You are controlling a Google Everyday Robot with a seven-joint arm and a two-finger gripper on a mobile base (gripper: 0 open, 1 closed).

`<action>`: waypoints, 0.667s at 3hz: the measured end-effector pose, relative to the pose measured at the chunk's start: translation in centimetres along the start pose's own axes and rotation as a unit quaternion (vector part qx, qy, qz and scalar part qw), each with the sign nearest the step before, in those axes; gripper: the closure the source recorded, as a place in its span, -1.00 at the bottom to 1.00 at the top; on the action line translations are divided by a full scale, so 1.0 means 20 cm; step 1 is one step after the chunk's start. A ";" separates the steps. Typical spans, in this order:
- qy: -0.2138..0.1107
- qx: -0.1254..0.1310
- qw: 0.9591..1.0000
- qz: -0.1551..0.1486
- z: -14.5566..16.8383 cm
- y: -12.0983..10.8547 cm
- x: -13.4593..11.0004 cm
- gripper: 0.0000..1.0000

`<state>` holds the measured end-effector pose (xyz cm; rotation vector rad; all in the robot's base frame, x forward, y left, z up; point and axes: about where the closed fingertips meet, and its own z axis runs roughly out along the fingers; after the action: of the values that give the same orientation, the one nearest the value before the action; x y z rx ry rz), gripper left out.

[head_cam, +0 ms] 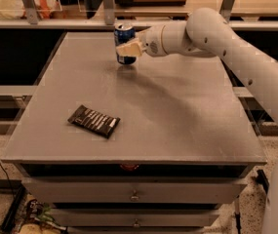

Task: Move pepsi can near rxbar chocolate

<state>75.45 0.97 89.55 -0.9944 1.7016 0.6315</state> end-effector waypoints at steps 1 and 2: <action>0.016 -0.038 0.999 -0.034 -0.14 0.11 -0.05 1.00; 0.035 -0.082 0.994 -0.063 -0.29 0.28 -0.05 1.00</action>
Offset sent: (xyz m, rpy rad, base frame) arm -0.1334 -0.0308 0.0389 -0.1710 -0.0078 0.3161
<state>67.91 -0.42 92.27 -1.2439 1.6527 0.6671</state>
